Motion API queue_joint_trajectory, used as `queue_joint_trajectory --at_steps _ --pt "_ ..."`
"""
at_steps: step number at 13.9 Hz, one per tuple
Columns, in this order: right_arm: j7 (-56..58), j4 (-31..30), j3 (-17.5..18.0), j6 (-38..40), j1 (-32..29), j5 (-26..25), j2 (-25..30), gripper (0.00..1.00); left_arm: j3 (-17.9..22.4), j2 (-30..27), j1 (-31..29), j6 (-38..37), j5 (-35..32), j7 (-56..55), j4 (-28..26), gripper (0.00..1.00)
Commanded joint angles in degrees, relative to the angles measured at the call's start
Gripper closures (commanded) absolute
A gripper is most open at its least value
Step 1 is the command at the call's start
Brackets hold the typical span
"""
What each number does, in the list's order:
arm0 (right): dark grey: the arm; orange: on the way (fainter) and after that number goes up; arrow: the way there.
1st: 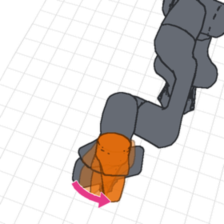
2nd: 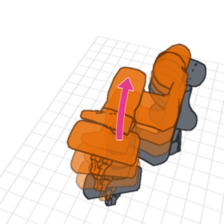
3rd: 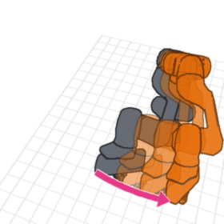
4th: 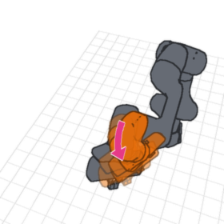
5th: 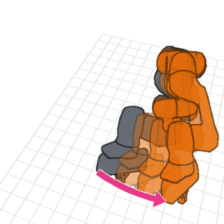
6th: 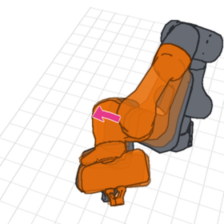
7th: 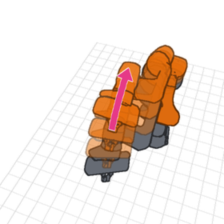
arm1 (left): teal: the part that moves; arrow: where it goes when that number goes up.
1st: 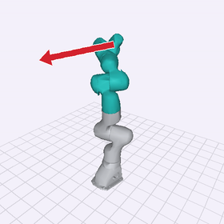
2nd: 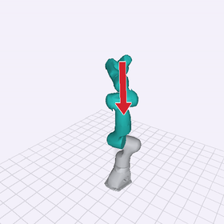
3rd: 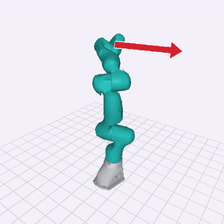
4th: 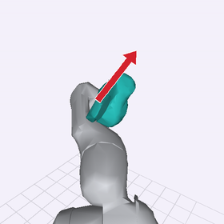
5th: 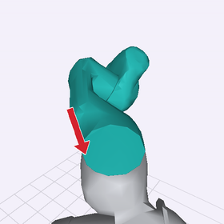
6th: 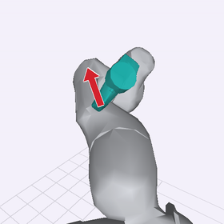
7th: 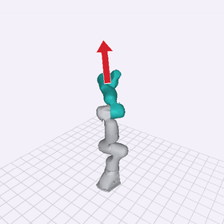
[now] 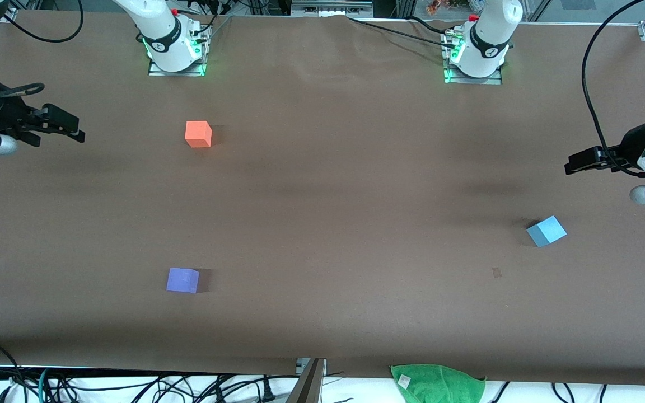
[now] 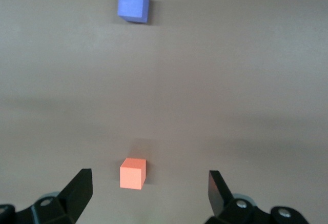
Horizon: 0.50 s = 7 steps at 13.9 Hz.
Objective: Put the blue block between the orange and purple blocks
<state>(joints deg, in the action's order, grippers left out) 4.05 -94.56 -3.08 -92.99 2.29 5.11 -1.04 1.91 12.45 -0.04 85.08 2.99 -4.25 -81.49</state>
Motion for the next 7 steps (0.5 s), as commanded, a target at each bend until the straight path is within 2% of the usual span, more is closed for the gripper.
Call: queue_joint_trajectory --at_steps 1,7 --pt "-0.09 0.17 -0.18 -0.87 -0.36 -0.18 -0.19 0.0 -0.15 1.0 -0.22 -1.14 -0.36 -0.5 1.95 0.0" --pt "0.08 0.52 0.0 -1.66 -0.09 -1.06 -0.28 0.0 -0.06 1.0 -0.49 -2.1 -0.01 -0.67 1.77 0.0"
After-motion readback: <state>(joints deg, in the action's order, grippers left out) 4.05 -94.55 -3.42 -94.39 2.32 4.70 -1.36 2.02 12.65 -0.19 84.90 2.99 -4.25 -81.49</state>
